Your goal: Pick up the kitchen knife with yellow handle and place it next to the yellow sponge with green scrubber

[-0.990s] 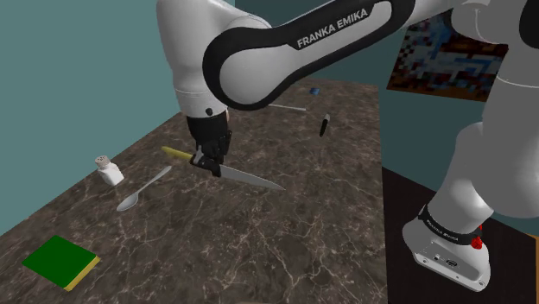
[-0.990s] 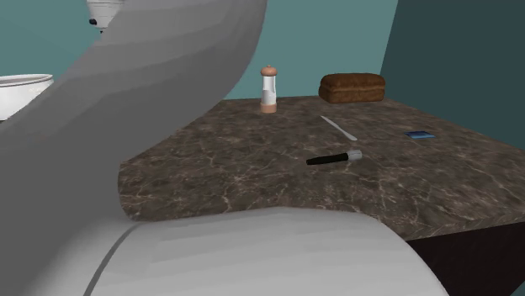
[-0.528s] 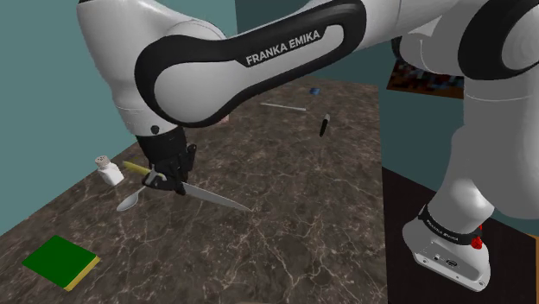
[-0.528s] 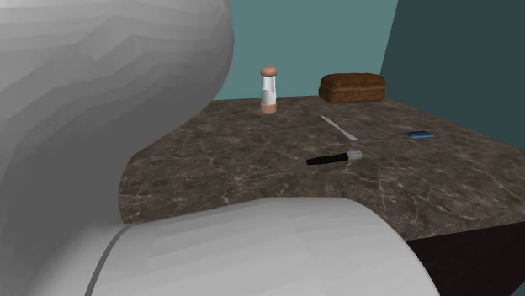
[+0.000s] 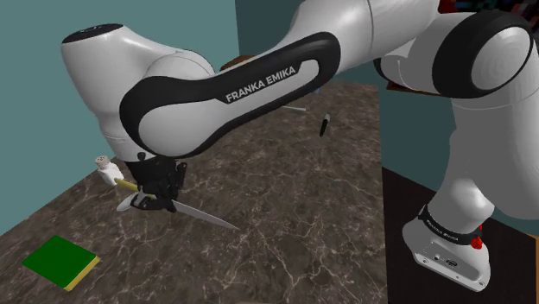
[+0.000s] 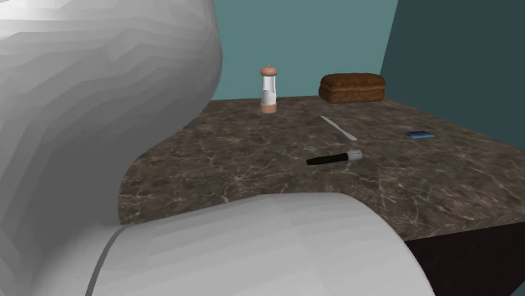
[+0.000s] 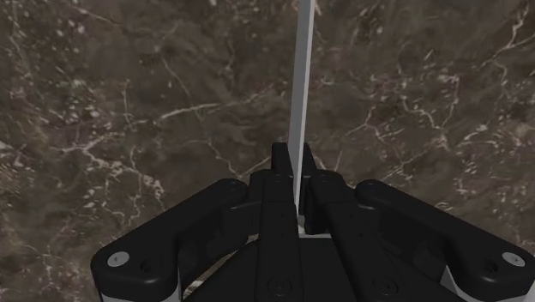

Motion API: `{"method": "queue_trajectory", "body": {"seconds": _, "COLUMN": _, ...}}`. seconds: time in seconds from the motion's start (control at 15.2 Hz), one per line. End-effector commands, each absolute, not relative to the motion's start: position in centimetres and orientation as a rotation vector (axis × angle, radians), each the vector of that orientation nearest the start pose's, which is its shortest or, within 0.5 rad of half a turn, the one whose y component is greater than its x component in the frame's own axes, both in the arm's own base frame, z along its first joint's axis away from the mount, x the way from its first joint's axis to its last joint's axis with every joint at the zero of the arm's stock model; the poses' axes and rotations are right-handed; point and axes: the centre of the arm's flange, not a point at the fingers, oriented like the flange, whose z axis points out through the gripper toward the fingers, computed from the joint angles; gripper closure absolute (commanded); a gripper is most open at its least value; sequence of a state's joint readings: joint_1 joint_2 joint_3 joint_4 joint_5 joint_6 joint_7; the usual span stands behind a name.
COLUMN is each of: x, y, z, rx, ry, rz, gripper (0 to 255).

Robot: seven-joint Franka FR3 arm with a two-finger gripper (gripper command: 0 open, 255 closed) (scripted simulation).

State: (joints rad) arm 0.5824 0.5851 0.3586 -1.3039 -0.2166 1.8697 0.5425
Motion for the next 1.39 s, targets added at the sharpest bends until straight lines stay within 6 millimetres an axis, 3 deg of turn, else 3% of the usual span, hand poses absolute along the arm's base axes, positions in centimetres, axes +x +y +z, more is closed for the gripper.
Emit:
{"method": "queue_trajectory", "body": {"seconds": 0.0, "x": 48.1, "y": 53.4, "z": 40.9, "rx": -3.076, "ry": -0.63, "rz": -0.033, "gripper": 255}}
{"method": "queue_trajectory", "body": {"seconds": 0.86, "x": 48.1, "y": 53.4, "z": 33.8, "rx": -3.076, "ry": -0.63, "rz": -0.033, "gripper": 255}}
{"method": "queue_trajectory", "body": {"seconds": 1.32, "x": 48.1, "y": 53.4, "z": 33.8, "rx": -3.076, "ry": -0.63, "rz": -0.033, "gripper": 255}}
